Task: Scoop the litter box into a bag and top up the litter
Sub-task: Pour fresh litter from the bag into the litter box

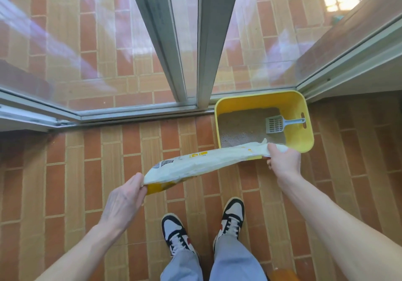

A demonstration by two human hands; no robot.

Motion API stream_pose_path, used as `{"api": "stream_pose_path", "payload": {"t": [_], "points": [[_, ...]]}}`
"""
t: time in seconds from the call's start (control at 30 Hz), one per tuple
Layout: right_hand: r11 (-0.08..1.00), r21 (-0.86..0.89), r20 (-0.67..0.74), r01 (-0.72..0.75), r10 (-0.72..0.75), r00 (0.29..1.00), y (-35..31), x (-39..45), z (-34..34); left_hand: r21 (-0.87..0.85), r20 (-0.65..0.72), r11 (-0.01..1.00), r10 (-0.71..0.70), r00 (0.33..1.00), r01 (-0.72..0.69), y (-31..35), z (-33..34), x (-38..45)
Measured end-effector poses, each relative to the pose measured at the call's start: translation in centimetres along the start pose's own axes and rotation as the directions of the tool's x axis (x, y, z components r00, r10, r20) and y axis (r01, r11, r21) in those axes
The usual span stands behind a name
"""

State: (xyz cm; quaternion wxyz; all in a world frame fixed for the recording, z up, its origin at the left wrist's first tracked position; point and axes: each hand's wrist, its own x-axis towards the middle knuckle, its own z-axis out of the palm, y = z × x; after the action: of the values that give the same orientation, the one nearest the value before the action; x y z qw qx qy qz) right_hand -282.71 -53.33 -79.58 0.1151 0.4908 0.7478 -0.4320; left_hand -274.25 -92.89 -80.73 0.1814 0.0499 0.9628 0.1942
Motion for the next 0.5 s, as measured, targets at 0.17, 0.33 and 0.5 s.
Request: {"api": "stream_pose_path", "payload": {"t": [0.17, 0.33, 0.5], "points": [[1.000, -0.026, 0.030, 0.011, -0.010, 1.000, -1.1, 1.1, 0.0, 0.028, -0.016, 1.000, 0.006, 1.000, -0.005, 0.8, -0.6, 1.3], [1.000, -0.014, 0.037, -0.006, 0.006, 0.999, -2.1, 2.2, 0.6, 0.043, -0.039, 0.996, 0.078, 0.996, -0.076, 1.2, -2.1, 2.7], [1.000, -0.008, 0.057, -0.010, 0.011, 0.998, -2.6, 2.7, 0.5, 0.074, -0.033, 0.990, 0.119, 0.992, -0.117, 1.3, -3.3, 3.4]]}}
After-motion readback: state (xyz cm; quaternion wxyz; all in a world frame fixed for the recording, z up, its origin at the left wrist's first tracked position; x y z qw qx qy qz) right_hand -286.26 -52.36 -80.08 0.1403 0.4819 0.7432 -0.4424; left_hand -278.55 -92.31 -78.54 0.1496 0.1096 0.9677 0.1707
